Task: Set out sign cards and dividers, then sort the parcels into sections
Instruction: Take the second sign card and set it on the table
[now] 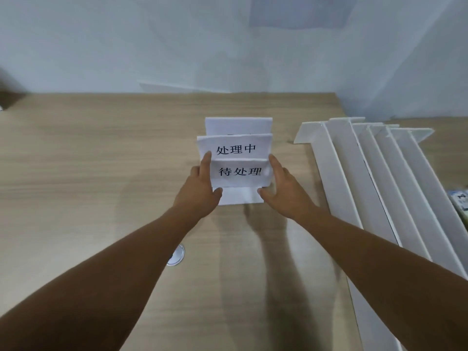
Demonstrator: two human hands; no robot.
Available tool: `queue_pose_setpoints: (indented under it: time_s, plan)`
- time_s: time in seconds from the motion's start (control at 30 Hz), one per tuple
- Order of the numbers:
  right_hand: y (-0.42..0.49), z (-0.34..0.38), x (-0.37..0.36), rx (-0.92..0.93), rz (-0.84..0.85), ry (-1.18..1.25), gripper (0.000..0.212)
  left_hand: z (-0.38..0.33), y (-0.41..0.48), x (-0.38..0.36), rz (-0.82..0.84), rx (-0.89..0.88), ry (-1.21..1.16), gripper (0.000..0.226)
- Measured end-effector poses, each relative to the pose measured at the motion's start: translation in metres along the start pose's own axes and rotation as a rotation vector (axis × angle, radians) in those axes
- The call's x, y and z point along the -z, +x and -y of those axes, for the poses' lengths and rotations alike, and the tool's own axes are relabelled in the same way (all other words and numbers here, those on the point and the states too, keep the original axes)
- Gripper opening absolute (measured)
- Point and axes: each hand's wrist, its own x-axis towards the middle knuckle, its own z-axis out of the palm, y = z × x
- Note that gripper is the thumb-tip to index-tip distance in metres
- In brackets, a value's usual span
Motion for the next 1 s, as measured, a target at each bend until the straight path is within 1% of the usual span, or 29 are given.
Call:
queue_pose_setpoints:
  time_s: [0.17, 0.27, 0.4, 0.57, 0.63, 0.7, 0.77, 1.0]
  plan:
    - [-0.050, 0.028, 0.025, 0.024, 0.068, -0.044, 0.089, -0.013, -0.054, 0.036, -0.040, 0.029, -0.006, 0.084]
    - [-0.089, 0.061, 0.044, 0.101, 0.089, -0.086, 0.089, -0.018, -0.099, 0.068, -0.077, 0.002, -0.006, 0.080]
    - [-0.135, 0.119, 0.063, 0.198, 0.063, -0.177, 0.090, -0.020, -0.160, 0.120, -0.147, 0.038, 0.003, 0.079]
    - [-0.193, 0.194, 0.064, 0.345, 0.004, -0.176, 0.087, -0.002, -0.236, 0.182, -0.241, 0.057, -0.003, 0.079]
    - [-0.220, 0.231, 0.055, 0.394, -0.009, -0.185, 0.087, 0.014, -0.277, 0.212, -0.287, 0.064, -0.007, 0.079]
    - [-0.227, 0.248, 0.052, 0.384, -0.004, -0.170, 0.086, 0.017, -0.292, 0.226, -0.293, 0.057, 0.003, 0.079]
    - [-0.248, 0.281, 0.038, 0.435, -0.002, -0.187, 0.086, 0.033, -0.329, 0.252, -0.329, 0.056, 0.011, 0.079]
    - [-0.311, 0.417, -0.027, 0.561, -0.013, -0.171, 0.085, 0.122, -0.439, 0.346, -0.469, 0.072, 0.028, 0.076]
